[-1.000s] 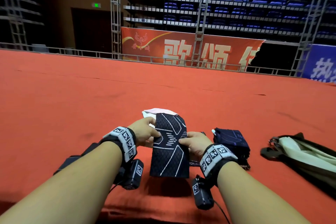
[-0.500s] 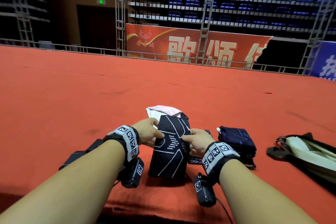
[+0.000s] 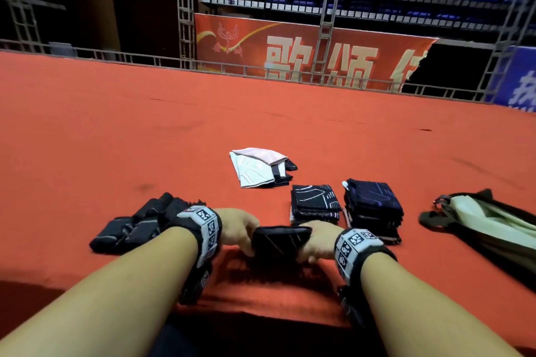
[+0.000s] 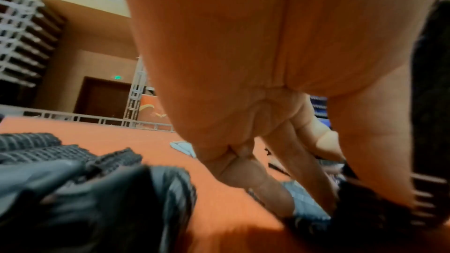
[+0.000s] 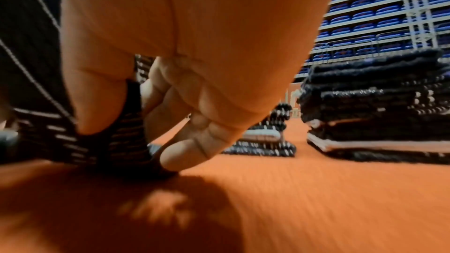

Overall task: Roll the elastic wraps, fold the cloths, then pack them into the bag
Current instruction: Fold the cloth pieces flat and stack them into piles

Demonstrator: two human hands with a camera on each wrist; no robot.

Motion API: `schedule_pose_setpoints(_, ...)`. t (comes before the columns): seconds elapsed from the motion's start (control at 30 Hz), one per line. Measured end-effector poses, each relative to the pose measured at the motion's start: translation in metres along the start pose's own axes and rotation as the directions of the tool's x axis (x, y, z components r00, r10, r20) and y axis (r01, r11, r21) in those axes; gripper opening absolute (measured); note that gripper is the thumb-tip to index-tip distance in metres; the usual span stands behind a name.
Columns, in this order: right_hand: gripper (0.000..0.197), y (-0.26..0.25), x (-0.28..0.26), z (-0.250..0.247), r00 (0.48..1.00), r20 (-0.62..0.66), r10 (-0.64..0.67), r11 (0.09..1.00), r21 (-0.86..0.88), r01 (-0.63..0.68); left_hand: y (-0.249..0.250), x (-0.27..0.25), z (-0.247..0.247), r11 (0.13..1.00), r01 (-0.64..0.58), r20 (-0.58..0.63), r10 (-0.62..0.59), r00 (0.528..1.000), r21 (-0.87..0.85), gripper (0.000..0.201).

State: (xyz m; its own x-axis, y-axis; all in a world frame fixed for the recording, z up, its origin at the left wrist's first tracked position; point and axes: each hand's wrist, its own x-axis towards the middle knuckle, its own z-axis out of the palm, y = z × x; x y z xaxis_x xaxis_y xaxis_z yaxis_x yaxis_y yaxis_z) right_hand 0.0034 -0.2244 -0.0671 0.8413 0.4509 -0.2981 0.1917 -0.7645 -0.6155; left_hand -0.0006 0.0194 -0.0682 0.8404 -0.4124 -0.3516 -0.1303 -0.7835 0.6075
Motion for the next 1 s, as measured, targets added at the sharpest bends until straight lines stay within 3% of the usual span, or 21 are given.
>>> schedule_pose_setpoints(0.07, 0.024, 0.012, -0.002, 0.015, 0.996, 0.089, 0.018, 1.0, 0.001, -0.018, -0.001, 0.003, 0.016, 0.983, 0.076, 0.086, -0.091, 0.992, 0.169, 0.023)
schedule_pose_setpoints(0.17, 0.025, 0.018, 0.0, 0.022, 0.997, 0.079, 0.0, 0.999, 0.051, -0.004, 0.004, 0.005, 0.026, 0.947, 0.104, 0.085, -0.136, 0.987, 0.304, 0.029)
schedule_pose_setpoints(0.27, 0.017, 0.022, 0.009, 0.023, 1.0, 0.027, -0.005, 0.994, 0.111, 0.002, 0.0, 0.01, 0.025, 0.982, 0.174, 0.12, -0.182, 0.976, 0.073, 0.018)
schedule_pose_setpoints(0.33, 0.016, 0.026, 0.014, 0.023, 0.997, -0.054, 0.055, 0.984, 0.175, -0.044, -0.002, 0.012, 0.025, 0.959, 0.244, 0.126, -0.227, 0.966, -0.146, 0.014)
schedule_pose_setpoints(0.4, 0.014, 0.026, 0.017, 0.026, 0.991, -0.073, 0.114, 0.96, 0.265, -0.091, -0.005, 0.013, 0.023, 0.925, 0.298, 0.113, -0.279, 0.954, -0.235, 0.009)
schedule_pose_setpoints(0.5, 0.02, 0.026, 0.025, 0.028, 0.979, -0.121, 0.165, 0.951, 0.284, -0.125, -0.004, 0.018, 0.02, 0.901, 0.37, 0.05, -0.369, 0.928, -0.227, 0.041)
schedule_pose_setpoints(0.63, 0.03, 0.021, 0.036, 0.024, 0.954, -0.172, 0.246, 0.968, 0.102, -0.231, 0.006, 0.026, 0.024, 0.915, 0.394, -0.126, -0.402, 0.907, -0.088, 0.045)
schedule_pose_setpoints(0.77, 0.05, 0.011, 0.048, 0.03, 0.935, -0.198, 0.295, 0.948, -0.065, -0.313, 0.021, 0.027, 0.03, 0.879, 0.448, -0.292, -0.39, 0.874, 0.167, 0.044)
schedule_pose_setpoints(0.9, 0.046, 0.003, 0.048, 0.035, 0.909, -0.263, 0.325, 0.904, -0.197, -0.38, 0.024, 0.034, 0.045, 0.883, 0.372, -0.466, -0.211, 0.859, 0.287, 0.059)
schedule_pose_setpoints(0.97, 0.047, 0.001, 0.045, 0.037, 0.899, -0.292, 0.327, 0.89, -0.225, -0.397, 0.022, 0.042, 0.058, 0.891, 0.282, -0.408, -0.123, 0.905, 0.357, 0.068)
schedule_pose_setpoints(1.0, 0.049, 0.0, 0.044, 0.037, 0.899, -0.293, 0.326, 0.886, -0.237, -0.399, 0.021, 0.046, 0.064, 0.878, 0.278, -0.347, -0.14, 0.927, 0.39, 0.071)
